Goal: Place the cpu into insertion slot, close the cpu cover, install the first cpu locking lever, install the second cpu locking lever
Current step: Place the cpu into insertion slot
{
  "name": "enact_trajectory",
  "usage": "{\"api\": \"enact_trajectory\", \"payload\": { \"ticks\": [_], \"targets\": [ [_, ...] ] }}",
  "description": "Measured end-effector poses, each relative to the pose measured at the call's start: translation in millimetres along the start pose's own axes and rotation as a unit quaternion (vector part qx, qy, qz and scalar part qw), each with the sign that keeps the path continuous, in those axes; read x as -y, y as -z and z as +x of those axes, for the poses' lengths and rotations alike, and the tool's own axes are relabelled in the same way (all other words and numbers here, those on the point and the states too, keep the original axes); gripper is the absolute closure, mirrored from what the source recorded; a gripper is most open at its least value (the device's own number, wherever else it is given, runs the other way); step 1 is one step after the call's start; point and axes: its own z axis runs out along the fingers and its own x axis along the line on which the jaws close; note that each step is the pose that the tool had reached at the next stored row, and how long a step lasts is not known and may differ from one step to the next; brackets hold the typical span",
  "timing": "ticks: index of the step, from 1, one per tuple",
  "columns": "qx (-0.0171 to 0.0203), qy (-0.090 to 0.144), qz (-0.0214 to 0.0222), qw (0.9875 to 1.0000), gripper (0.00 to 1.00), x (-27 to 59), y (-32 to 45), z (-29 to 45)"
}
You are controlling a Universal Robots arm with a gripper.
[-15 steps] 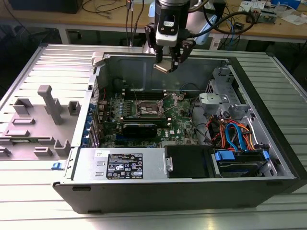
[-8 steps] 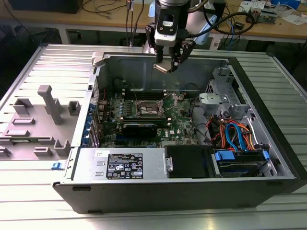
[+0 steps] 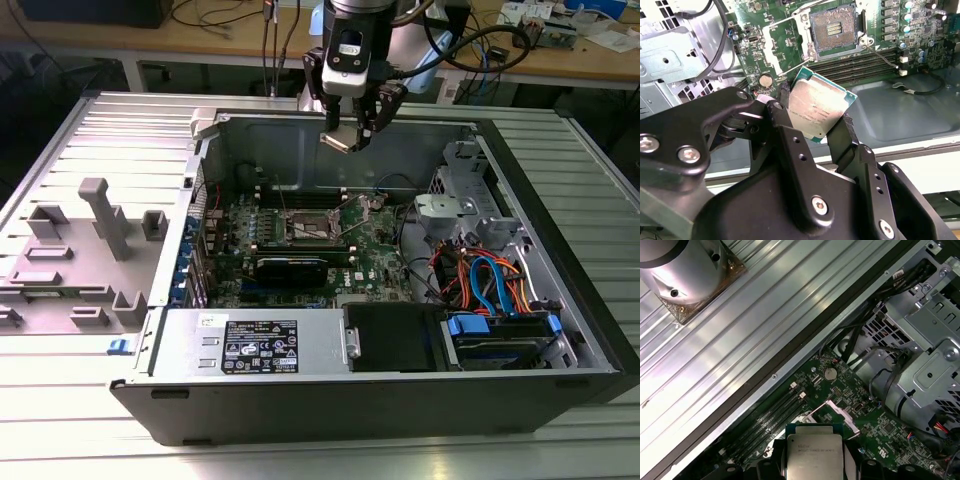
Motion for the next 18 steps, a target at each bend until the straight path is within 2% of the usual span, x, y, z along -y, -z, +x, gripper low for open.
{"api": "enact_trajectory", "payload": {
  "ticks": [5, 14, 18],
  "targets": [
    [0.0001, -0.002, -0.0001, 1.0000, 0.46, 0.0, 0.0, 0.0],
    [0.0035, -0.041, -0.0007, 0.9991, 0.46, 0.1, -0.4, 0.0],
    [0.0040, -0.047, -0.0008, 0.9989, 0.46, 0.5, -0.8, -0.4]
  ]
}}
